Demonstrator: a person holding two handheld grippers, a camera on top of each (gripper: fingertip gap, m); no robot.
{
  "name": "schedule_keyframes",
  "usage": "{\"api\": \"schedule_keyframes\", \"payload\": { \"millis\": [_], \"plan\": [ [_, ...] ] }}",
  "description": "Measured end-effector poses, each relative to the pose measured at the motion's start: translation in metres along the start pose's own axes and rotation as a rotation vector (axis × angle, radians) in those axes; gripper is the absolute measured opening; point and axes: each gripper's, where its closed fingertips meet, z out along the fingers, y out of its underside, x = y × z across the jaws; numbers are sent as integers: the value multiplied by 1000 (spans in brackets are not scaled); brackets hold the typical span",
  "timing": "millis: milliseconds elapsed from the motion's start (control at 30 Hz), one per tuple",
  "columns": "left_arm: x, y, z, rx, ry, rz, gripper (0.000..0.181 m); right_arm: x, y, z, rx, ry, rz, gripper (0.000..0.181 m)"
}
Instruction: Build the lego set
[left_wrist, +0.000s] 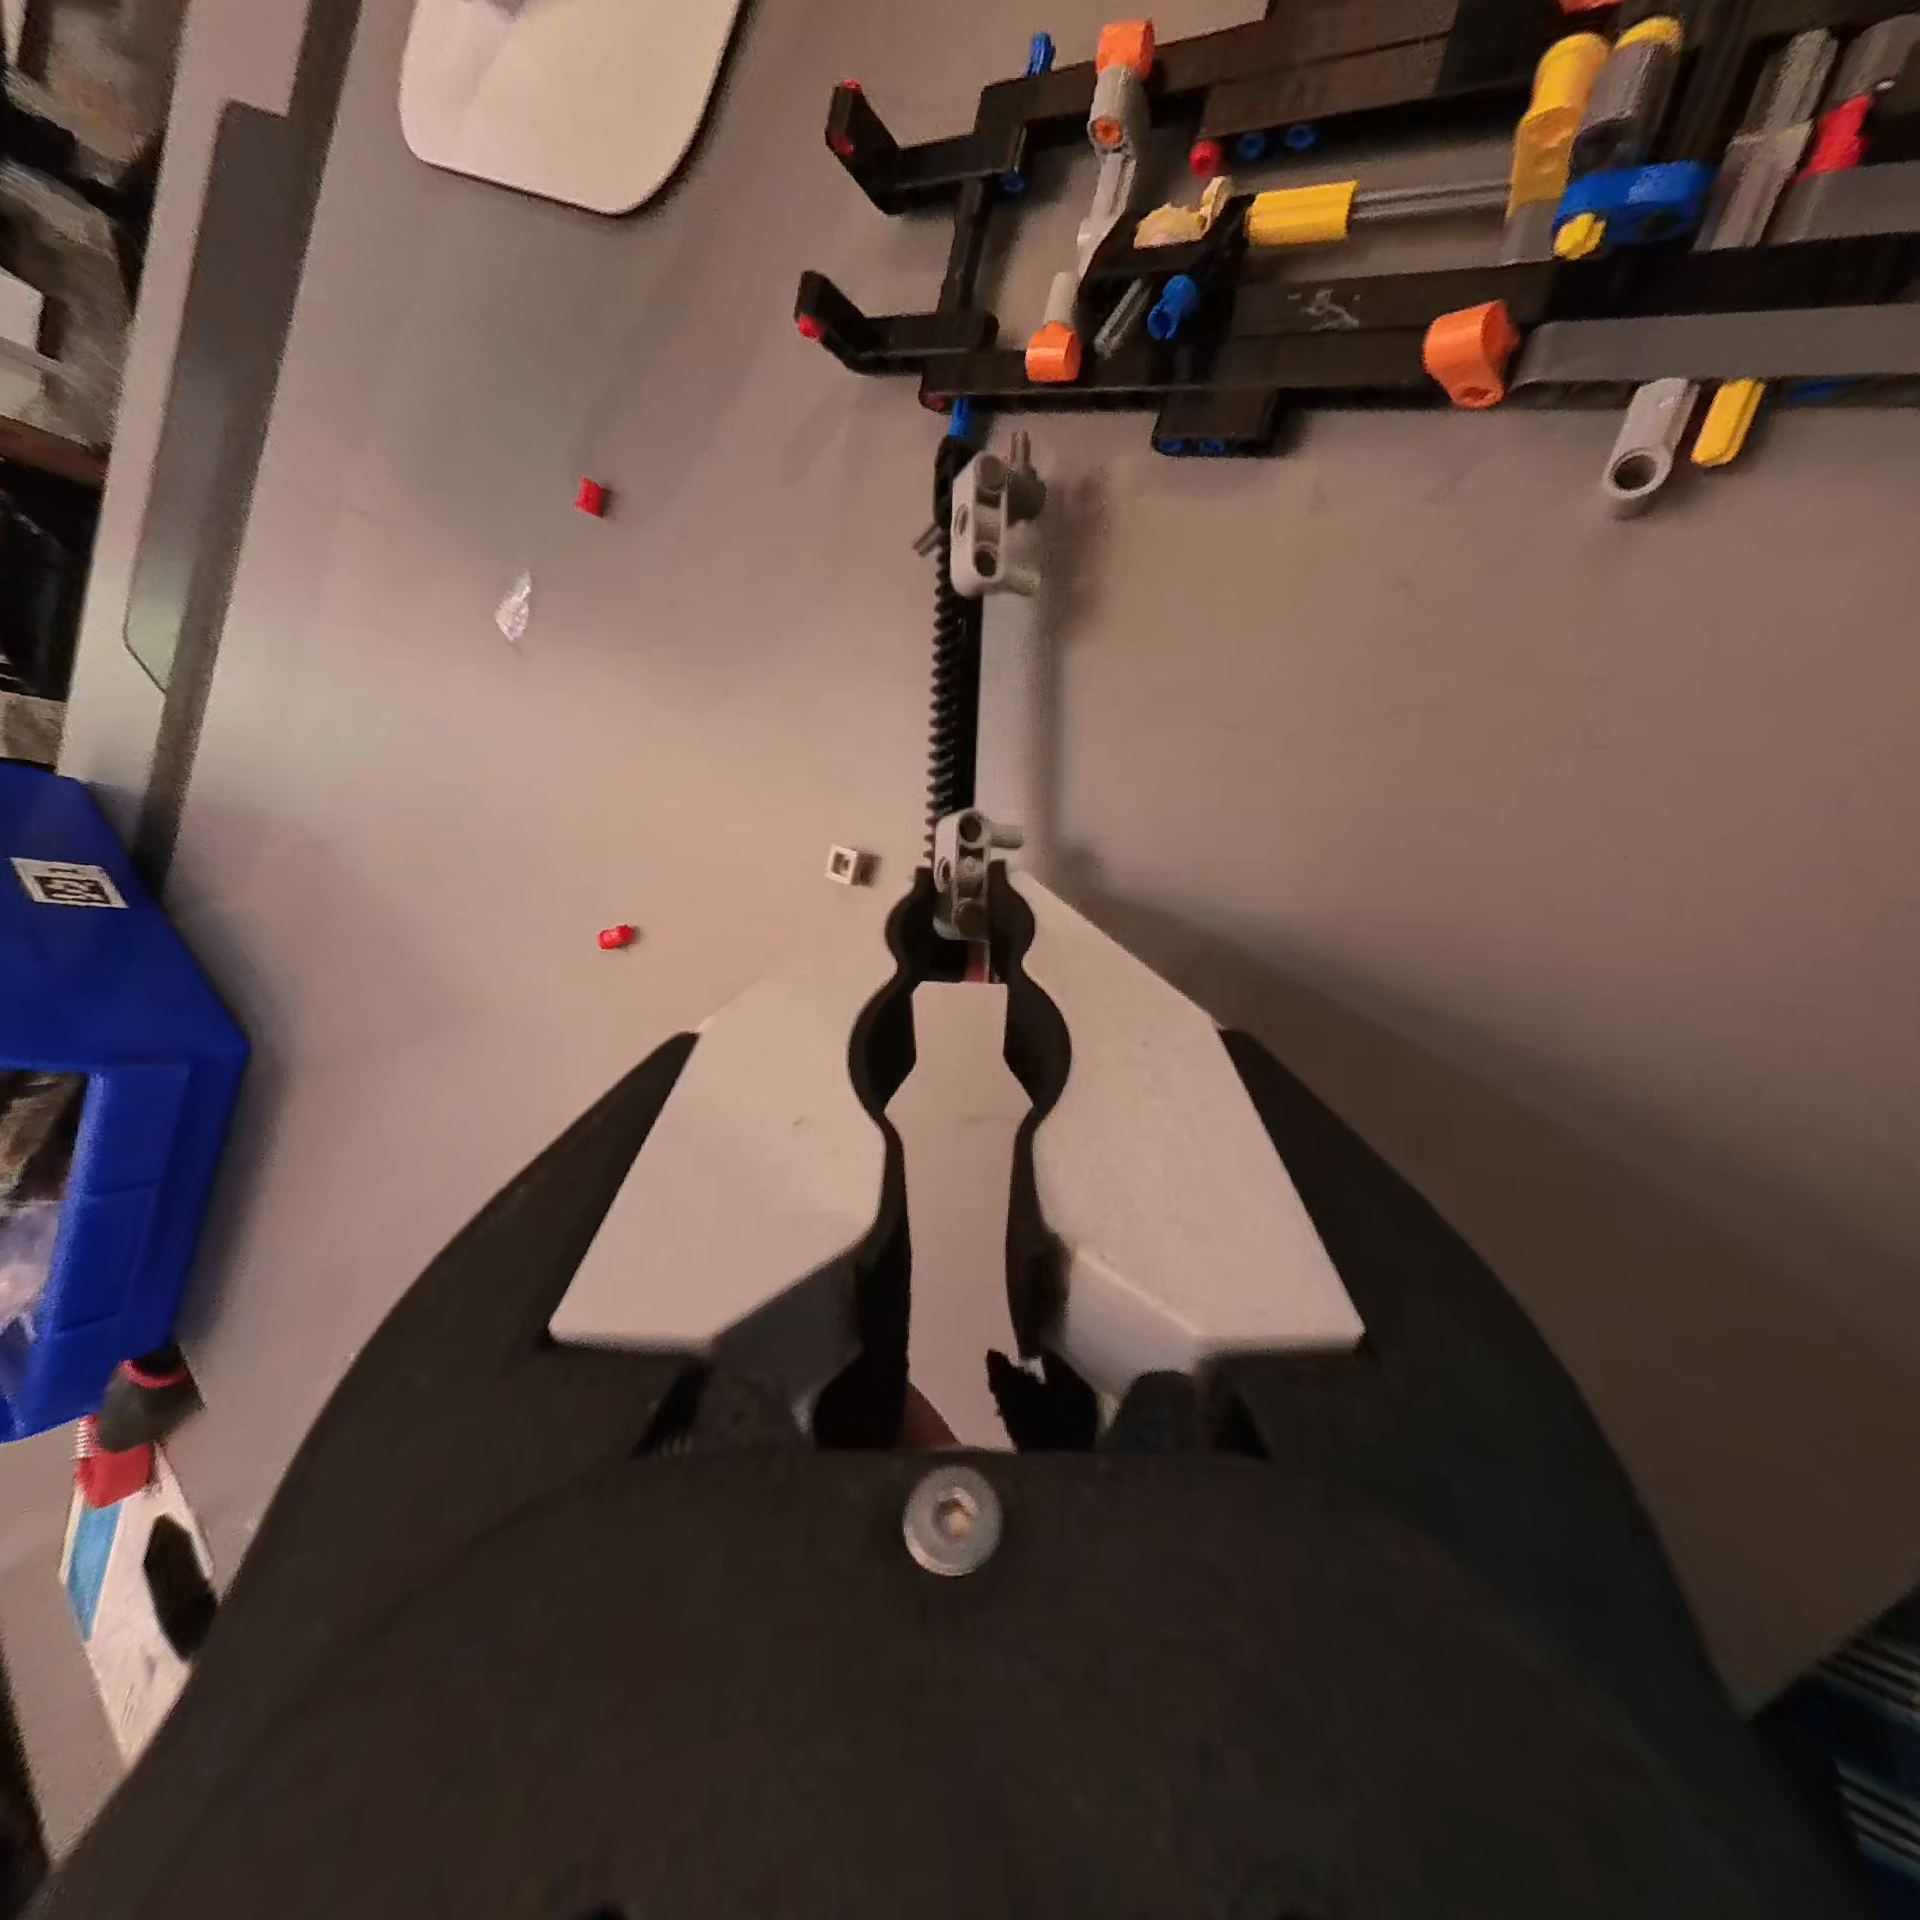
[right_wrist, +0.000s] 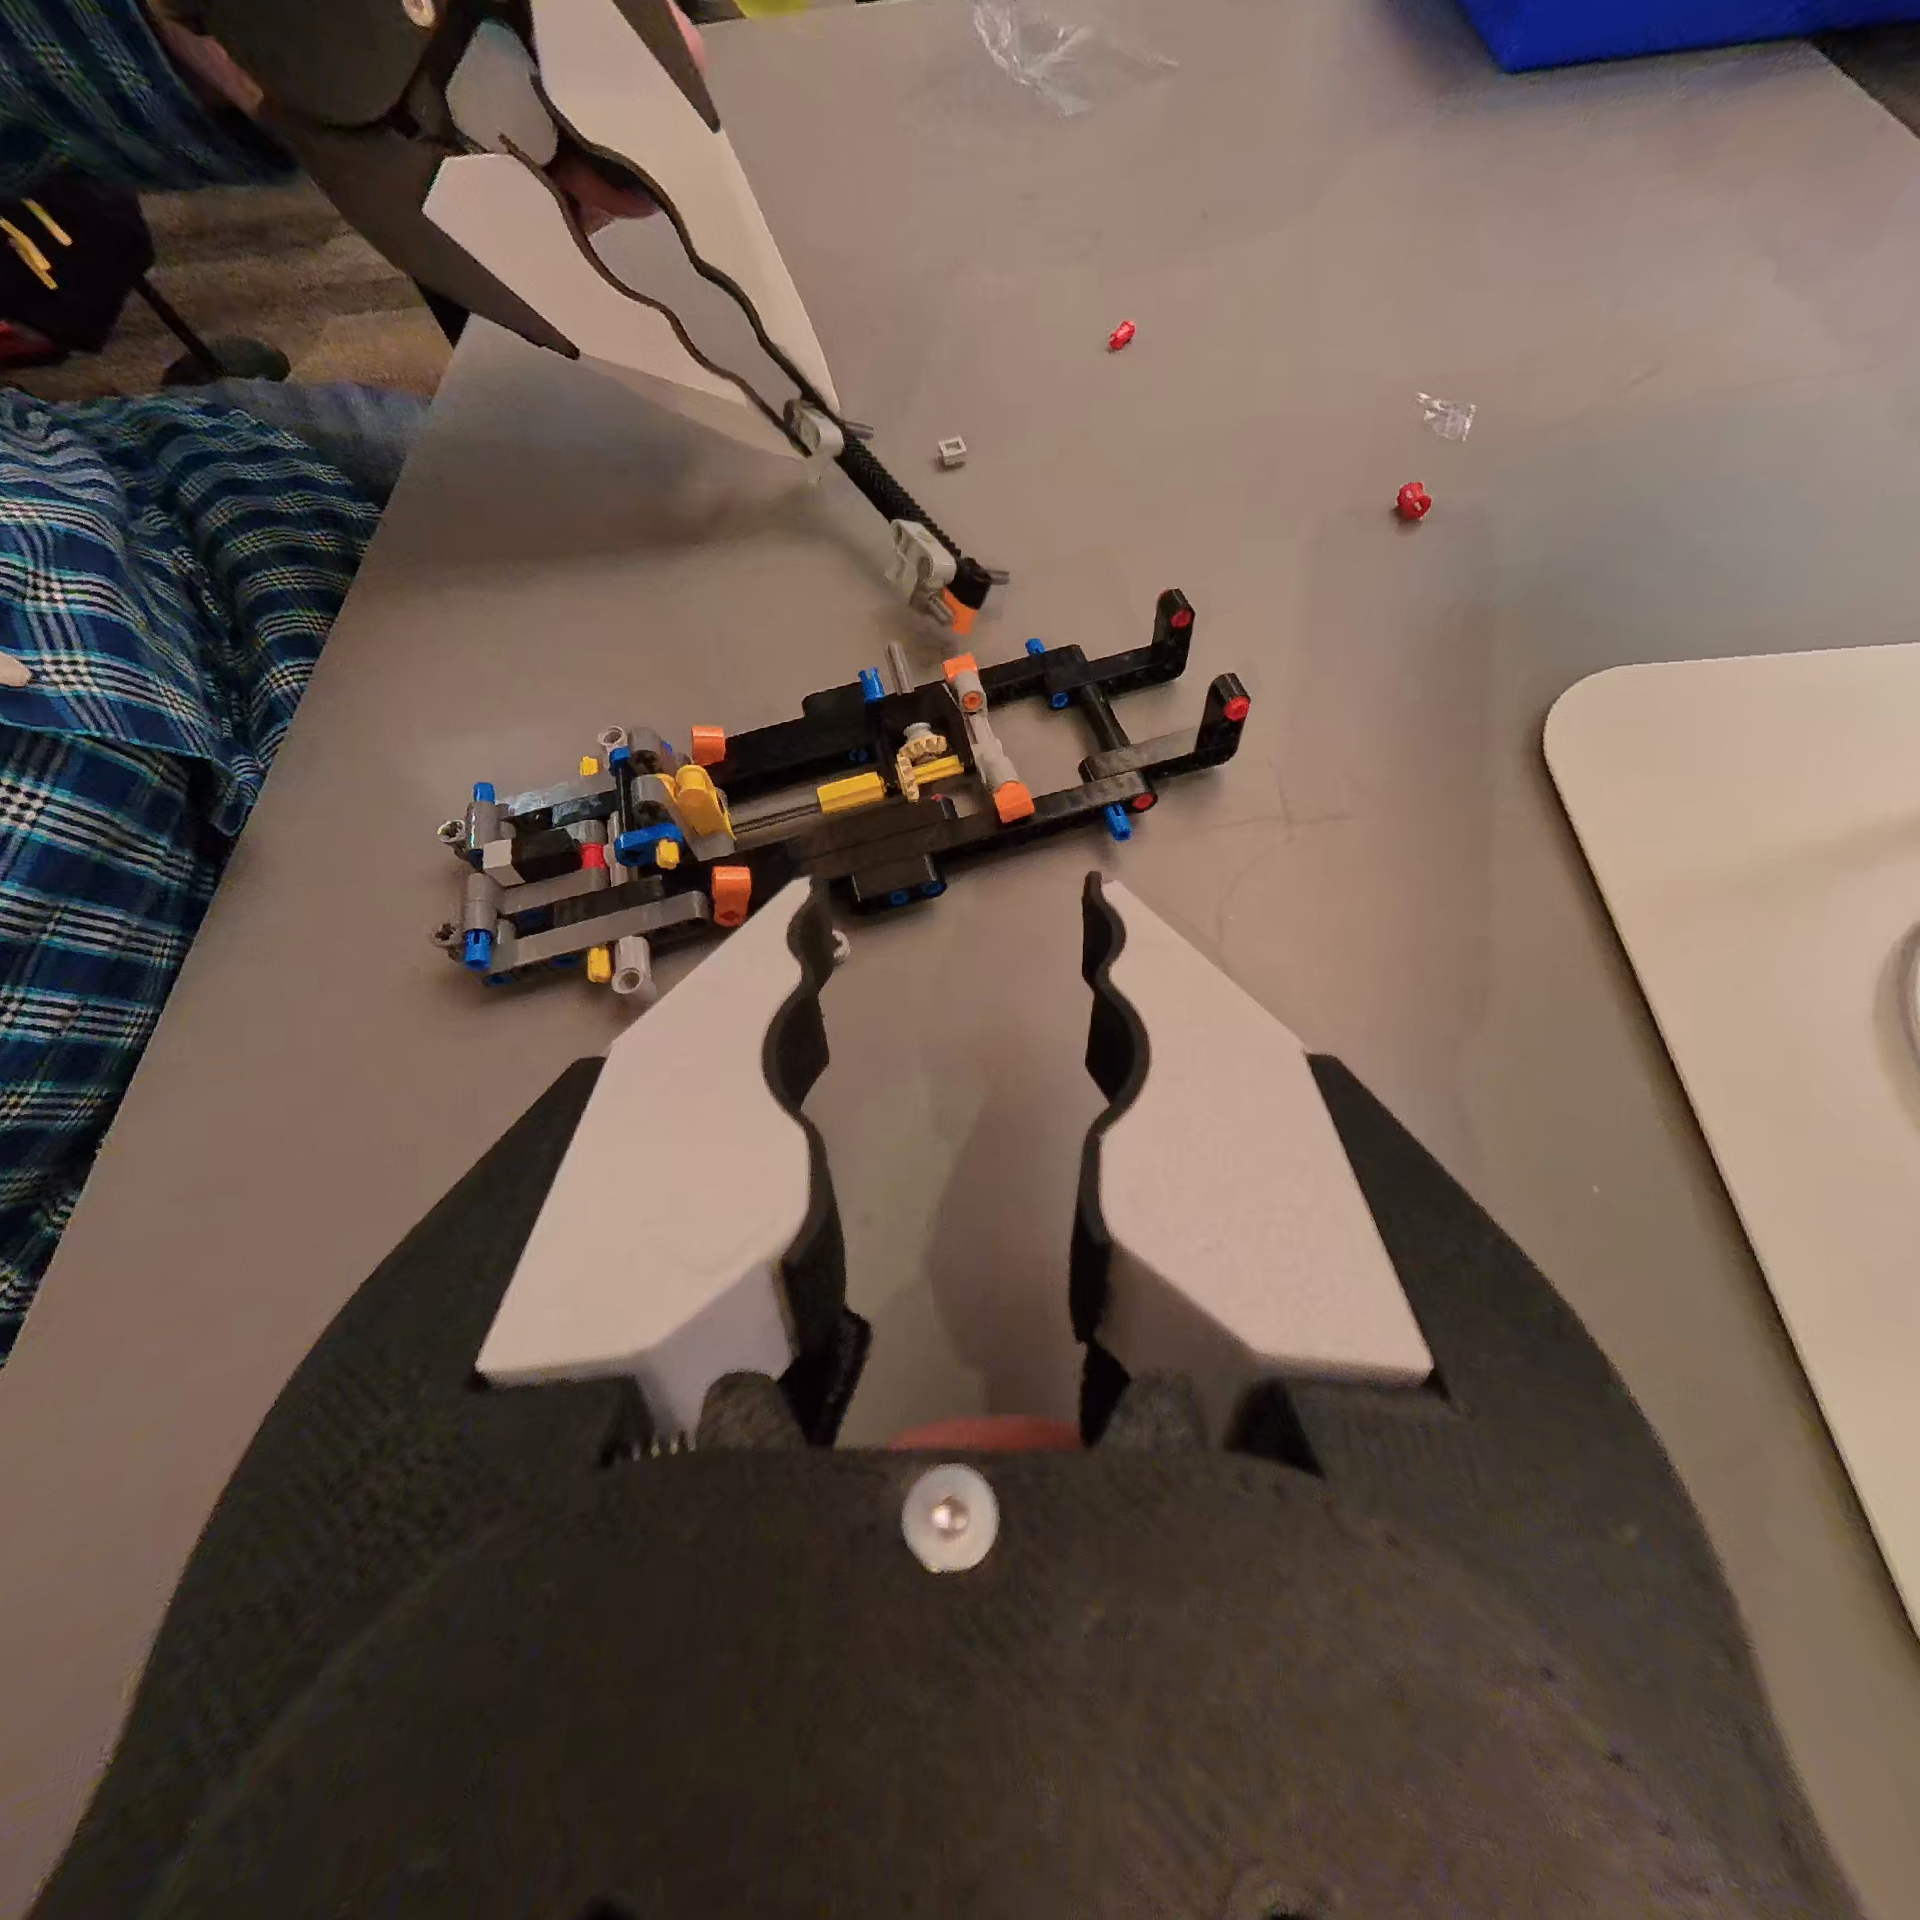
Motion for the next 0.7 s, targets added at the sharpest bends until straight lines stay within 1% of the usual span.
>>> {"api": "schedule_keyframes", "payload": {
  "millis": [100,367,700],
  "plan": [
    [-2,-5,-5,20,-38,22,8,-2,-2,0,4,2,-10,46],
    [-5,-16,-15,51,-86,34,8,-3,-8,0,34,4,-22,46],
    [6,-48,-23,136,-119,73,8,-6,-15,1,71,-6,-10,46]
  ]
}}
